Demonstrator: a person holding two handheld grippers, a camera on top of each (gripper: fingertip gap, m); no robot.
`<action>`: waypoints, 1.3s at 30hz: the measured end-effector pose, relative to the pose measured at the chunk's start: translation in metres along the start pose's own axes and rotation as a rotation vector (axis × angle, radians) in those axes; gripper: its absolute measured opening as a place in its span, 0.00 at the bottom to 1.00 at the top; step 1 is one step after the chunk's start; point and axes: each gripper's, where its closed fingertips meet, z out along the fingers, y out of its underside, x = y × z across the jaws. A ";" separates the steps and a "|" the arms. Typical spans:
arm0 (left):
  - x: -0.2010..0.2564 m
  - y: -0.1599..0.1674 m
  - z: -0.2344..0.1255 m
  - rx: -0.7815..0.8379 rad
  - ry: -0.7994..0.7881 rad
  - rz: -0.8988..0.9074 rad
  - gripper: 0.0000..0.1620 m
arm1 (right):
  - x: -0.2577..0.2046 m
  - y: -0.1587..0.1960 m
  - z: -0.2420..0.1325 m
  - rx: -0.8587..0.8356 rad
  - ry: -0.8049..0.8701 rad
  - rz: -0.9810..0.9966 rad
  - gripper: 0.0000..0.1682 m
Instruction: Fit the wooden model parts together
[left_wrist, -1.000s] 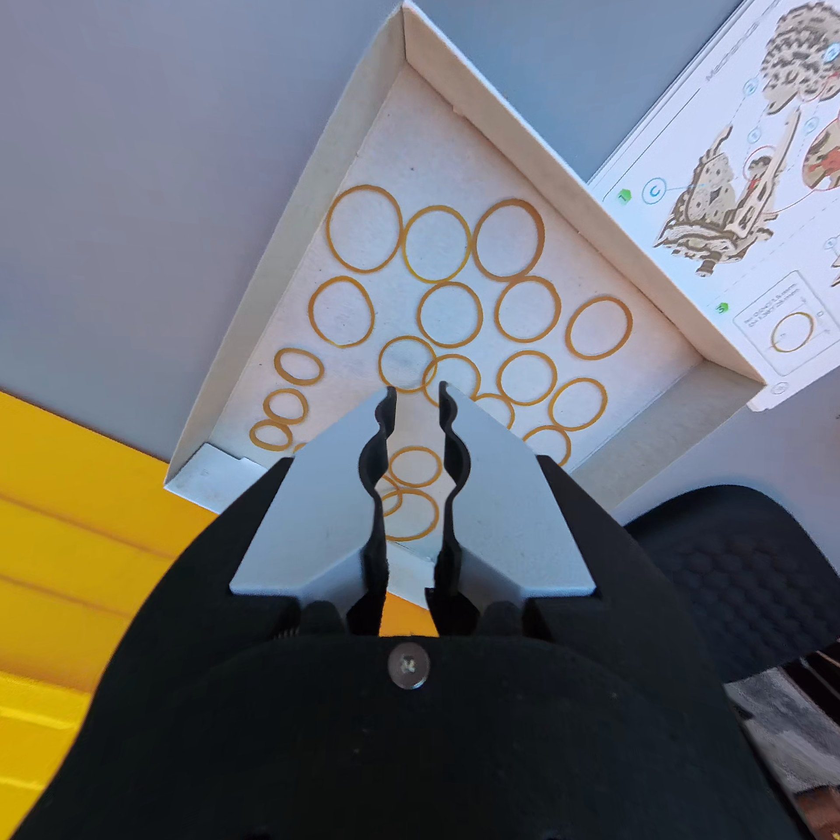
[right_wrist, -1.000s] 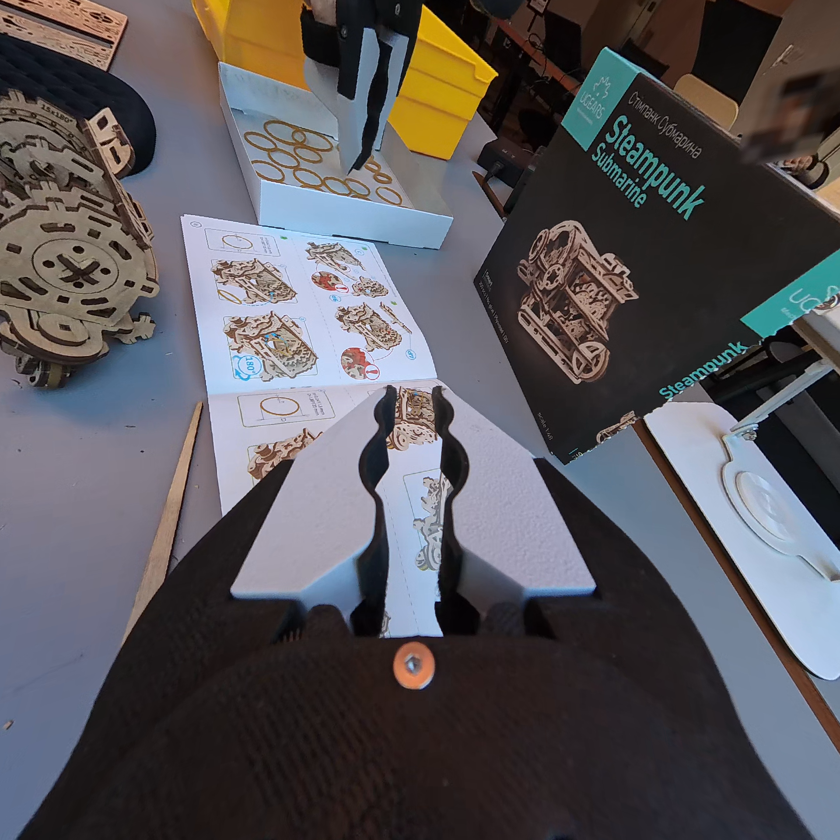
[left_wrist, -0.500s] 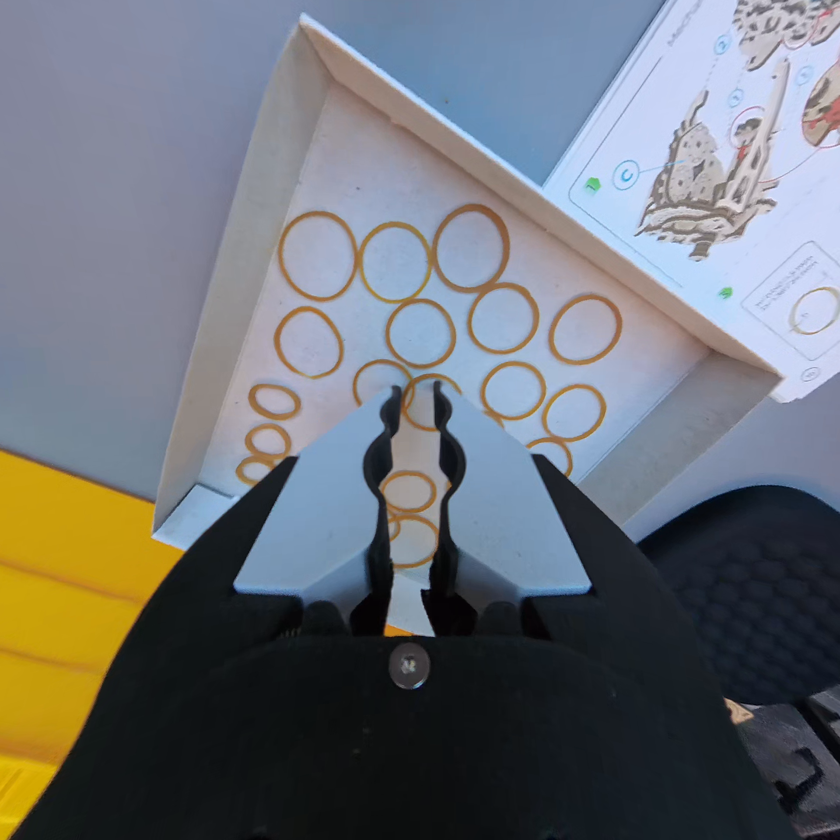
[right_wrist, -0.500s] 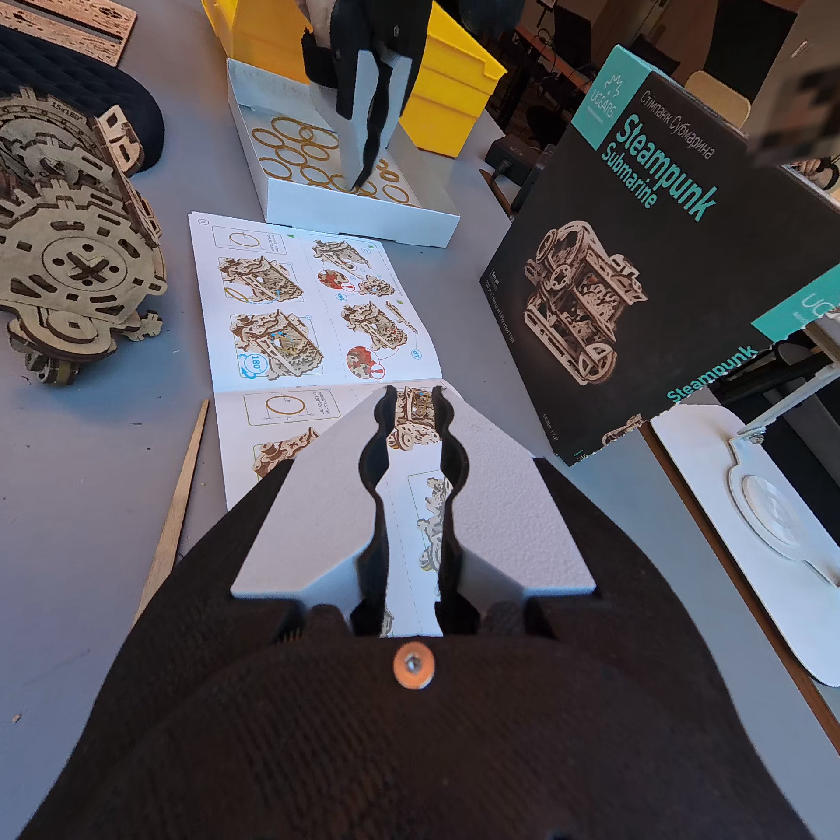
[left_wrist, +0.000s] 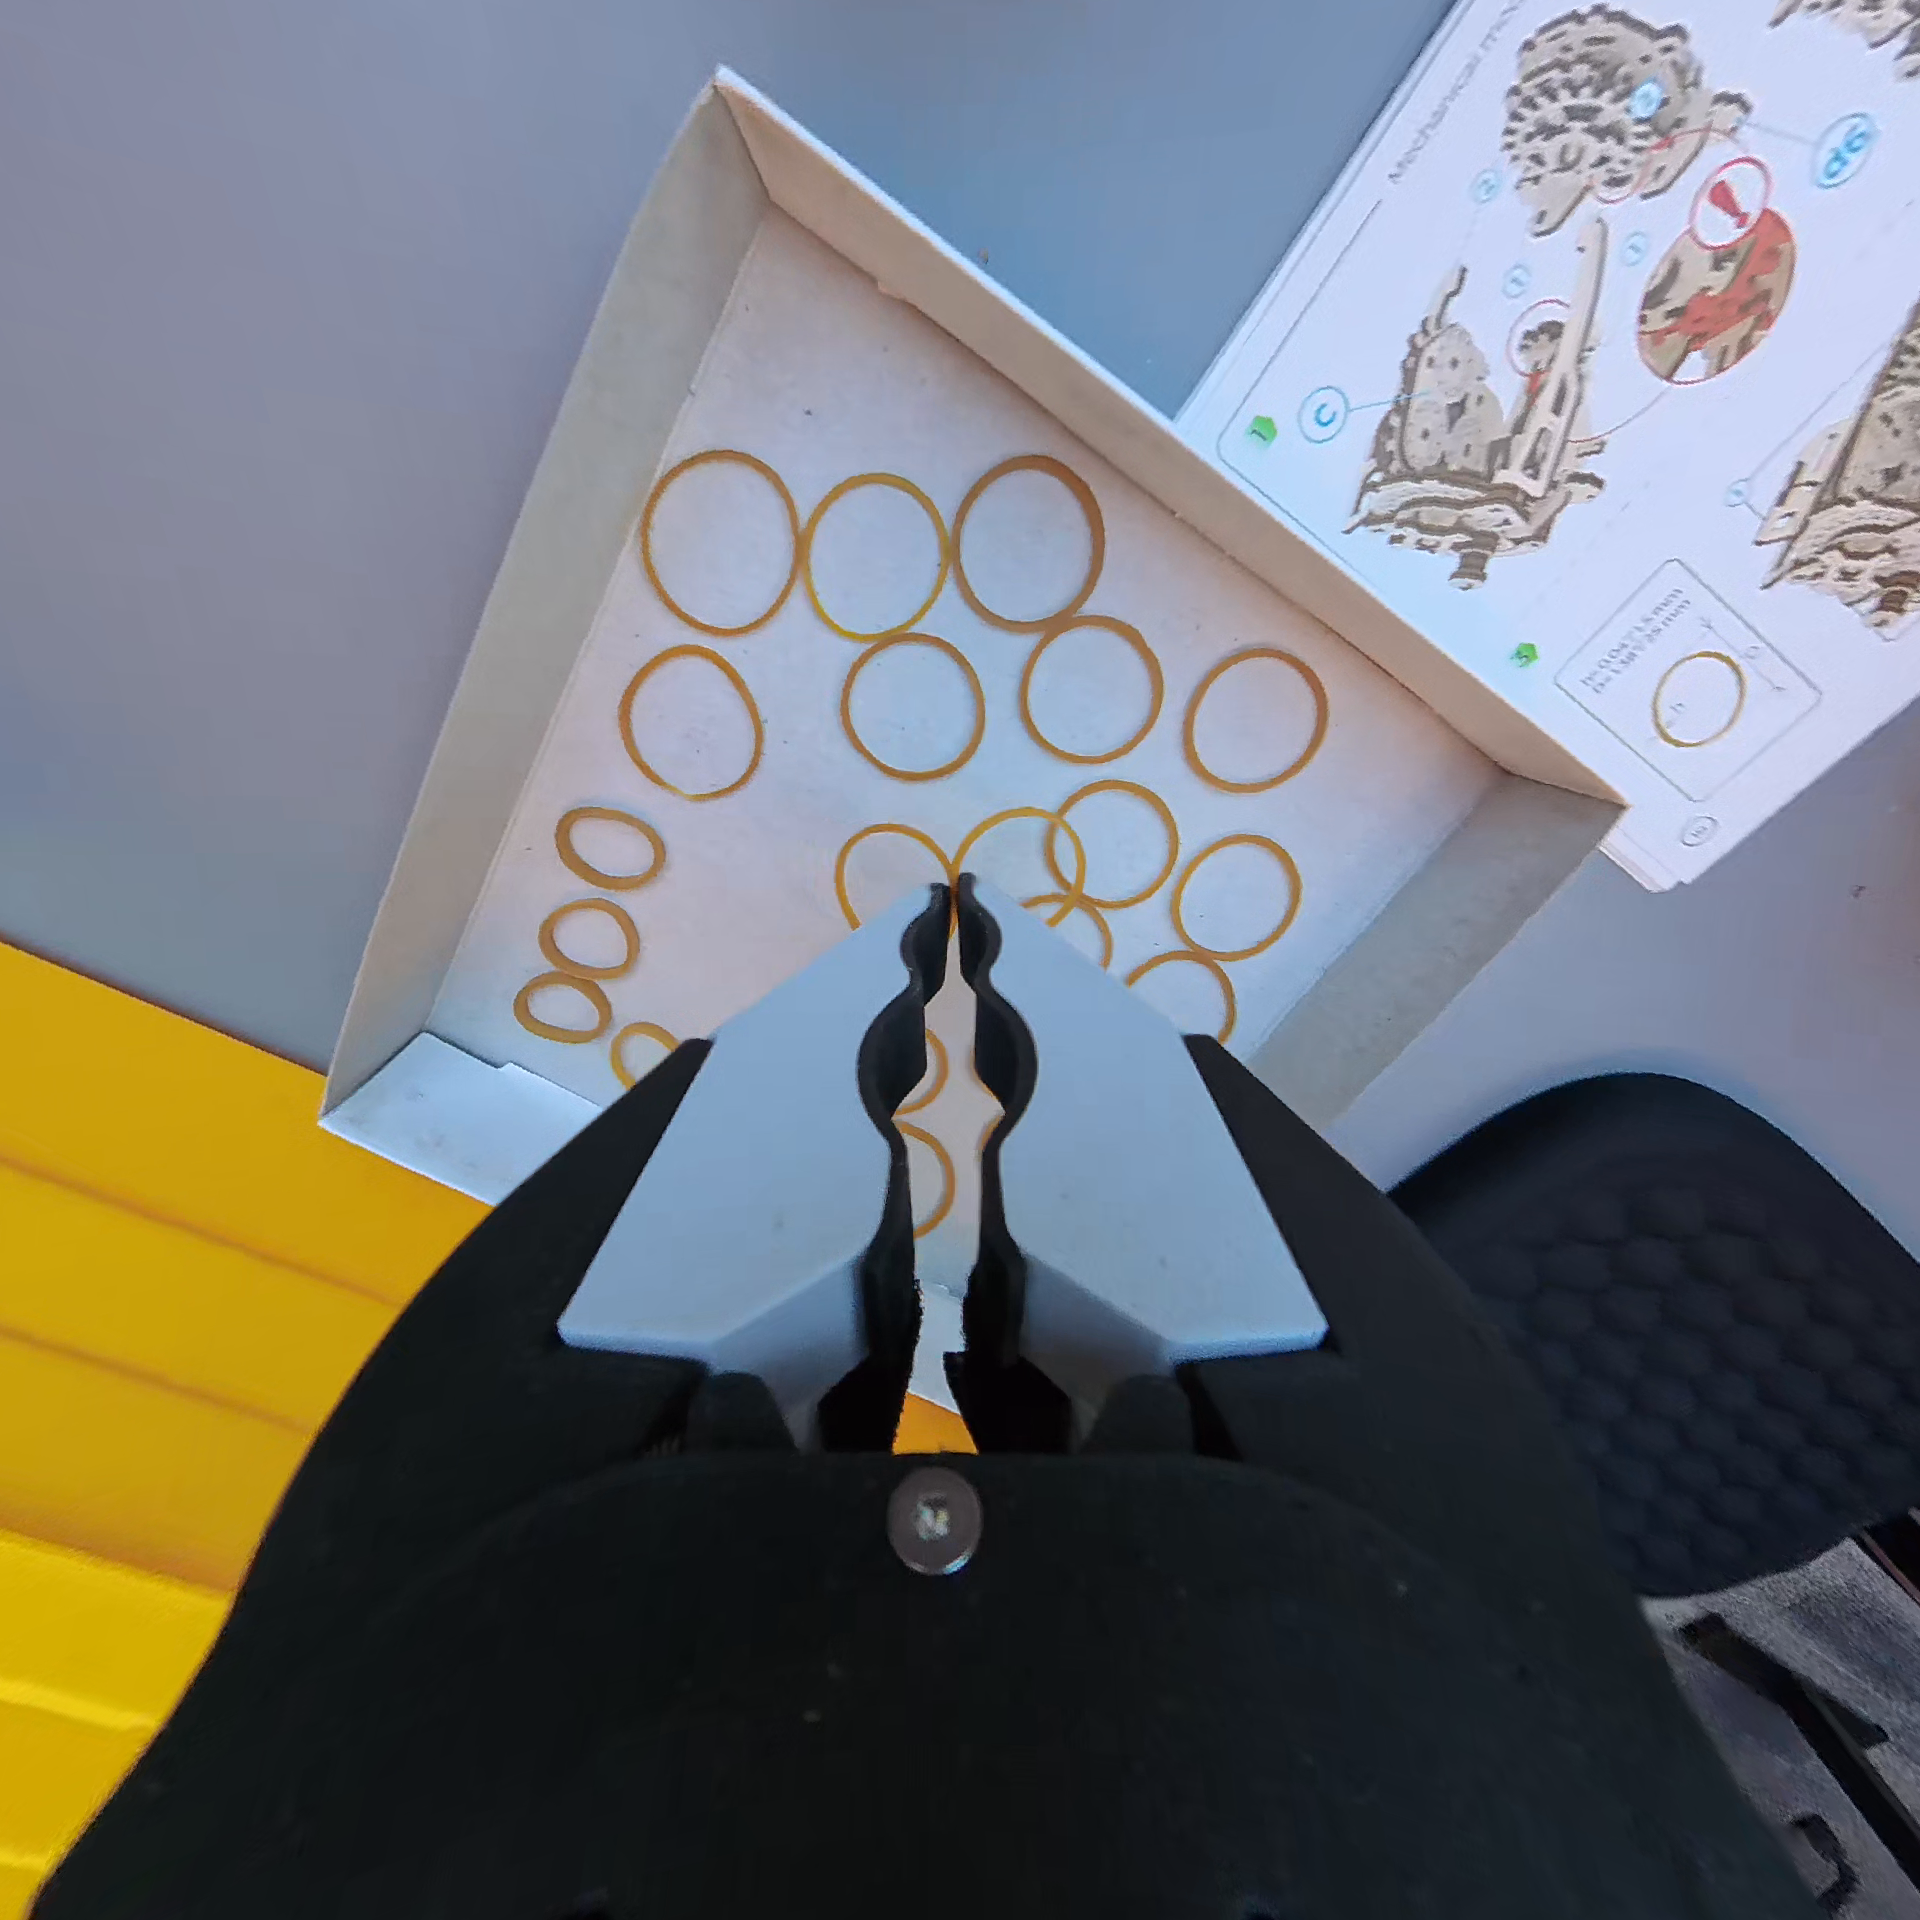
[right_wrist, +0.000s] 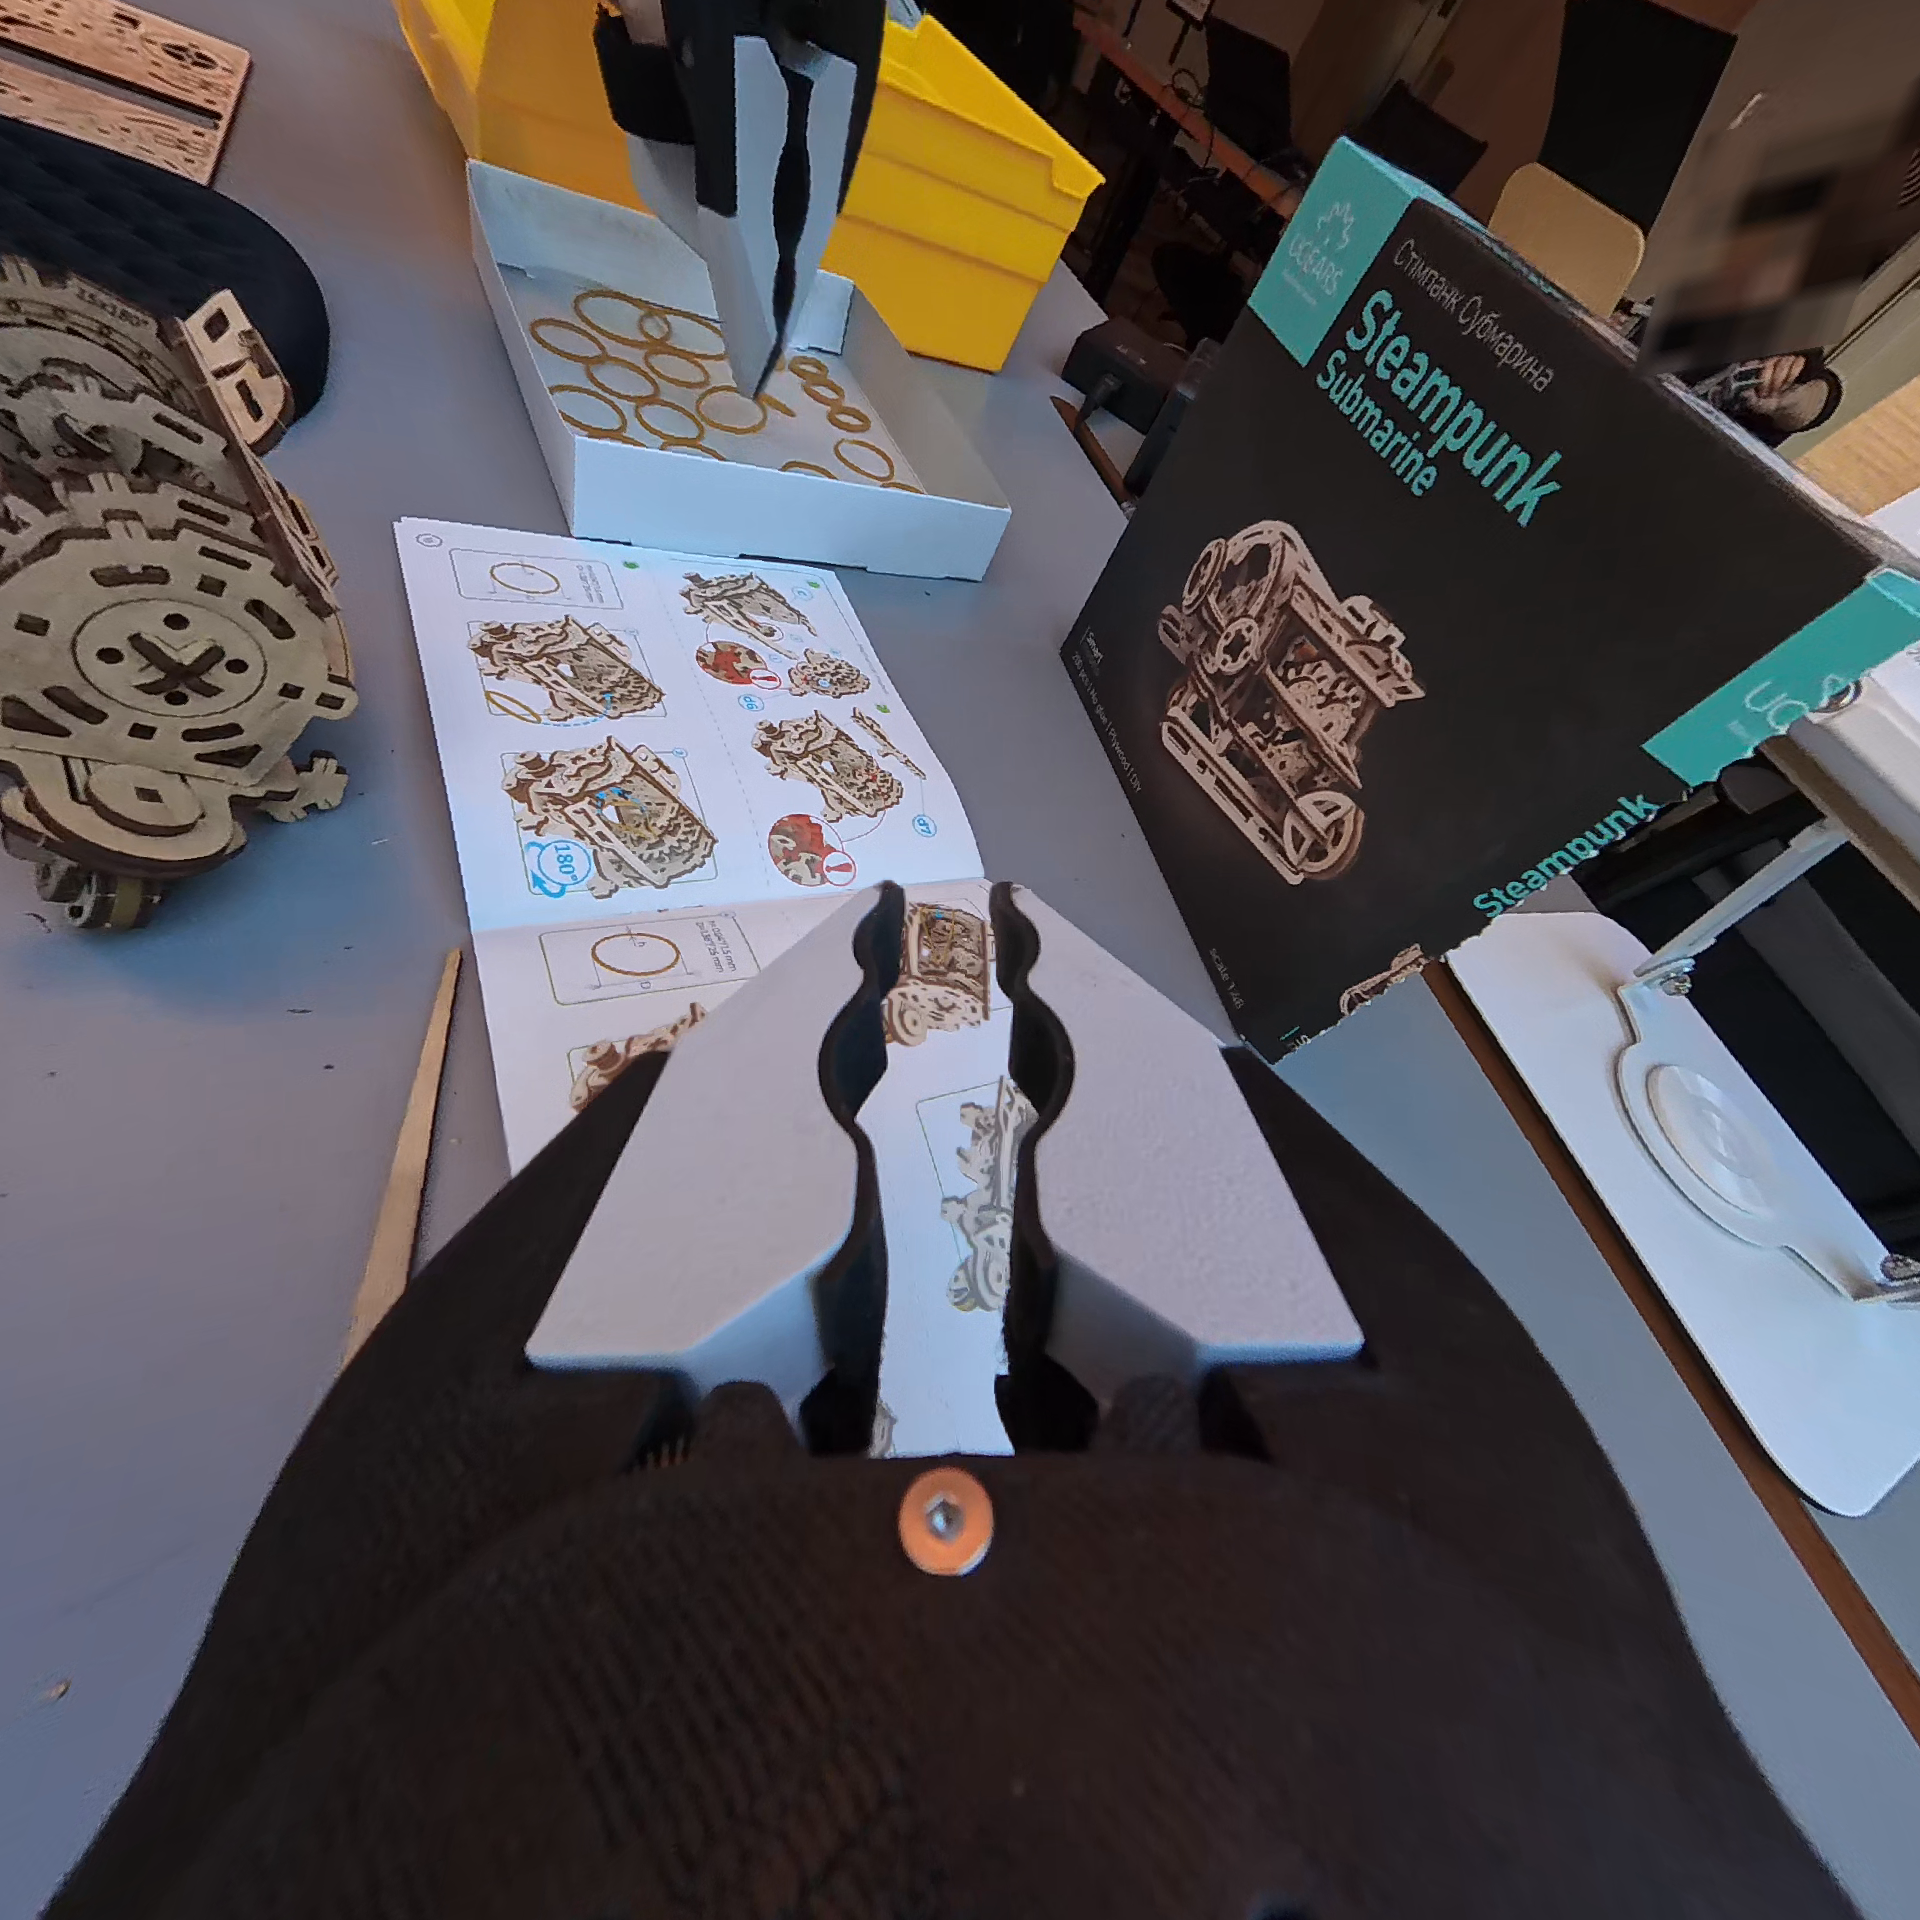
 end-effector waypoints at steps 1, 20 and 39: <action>0.002 0.002 0.000 -0.006 0.007 -0.003 0.00 | -0.001 -0.001 0.000 0.000 0.002 -0.004 0.10; 0.014 0.009 0.004 0.016 0.046 0.038 0.05 | -0.005 0.003 0.001 -0.023 -0.004 -0.048 0.09; 0.011 0.018 0.012 -0.056 -0.058 0.261 0.00 | -0.008 0.005 0.003 -0.035 -0.022 -0.056 0.09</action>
